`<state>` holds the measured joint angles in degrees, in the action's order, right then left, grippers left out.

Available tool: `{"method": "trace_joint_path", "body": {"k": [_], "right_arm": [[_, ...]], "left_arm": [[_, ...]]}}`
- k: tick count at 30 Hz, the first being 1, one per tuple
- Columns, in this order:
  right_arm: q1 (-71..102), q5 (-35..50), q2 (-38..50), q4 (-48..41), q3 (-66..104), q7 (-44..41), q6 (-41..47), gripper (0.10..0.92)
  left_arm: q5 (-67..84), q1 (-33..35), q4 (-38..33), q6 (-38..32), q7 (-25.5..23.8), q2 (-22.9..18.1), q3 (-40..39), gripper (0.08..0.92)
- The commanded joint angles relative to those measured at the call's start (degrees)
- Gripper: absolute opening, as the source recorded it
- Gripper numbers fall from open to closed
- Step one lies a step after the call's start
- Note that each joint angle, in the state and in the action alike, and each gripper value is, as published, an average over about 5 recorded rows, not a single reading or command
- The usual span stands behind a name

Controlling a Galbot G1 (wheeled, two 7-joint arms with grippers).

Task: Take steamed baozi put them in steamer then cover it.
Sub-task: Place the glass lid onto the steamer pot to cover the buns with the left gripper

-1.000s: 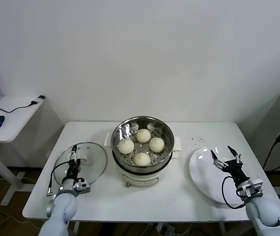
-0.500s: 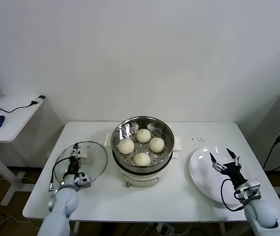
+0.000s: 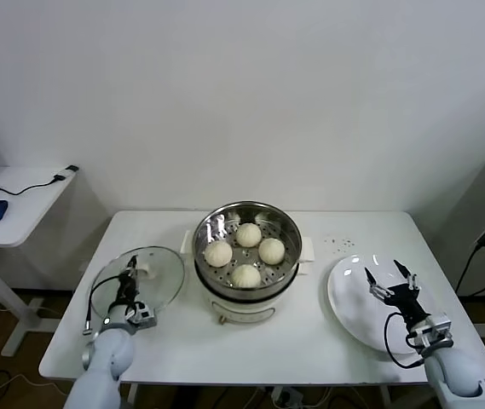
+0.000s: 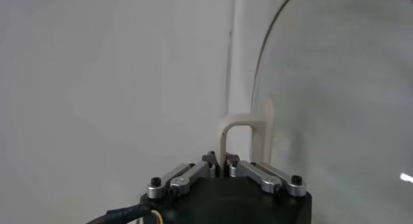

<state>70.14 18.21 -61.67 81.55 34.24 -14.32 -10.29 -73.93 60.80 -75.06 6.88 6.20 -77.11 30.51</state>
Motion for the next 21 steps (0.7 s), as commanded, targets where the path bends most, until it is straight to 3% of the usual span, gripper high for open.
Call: {"method": "trace_joint_path", "body": {"k": [1, 13, 21], "right_arm": [[-0.35, -0.27, -0.06, -0.73, 0.17, -0.12, -0.21, 0.823], [-1.43, -0.02, 0.29, -1.91, 0.66, -0.88, -0.53, 0.823], [-2.57, -0.03, 0.58, -3.23, 0.44, -1.39, -0.92, 0.823]], "left_arm": [[1.61, 4.64, -9.82, -0.08, 0.88, 0.3, 1.87, 0.155], [5.03, 20.3, -34.57, 6.18, 0.5, 4.83, 6.72, 0.15], [4.49, 26.85, -48.66, 15.75, -1.58, 10.53, 7.47, 0.15]]}}
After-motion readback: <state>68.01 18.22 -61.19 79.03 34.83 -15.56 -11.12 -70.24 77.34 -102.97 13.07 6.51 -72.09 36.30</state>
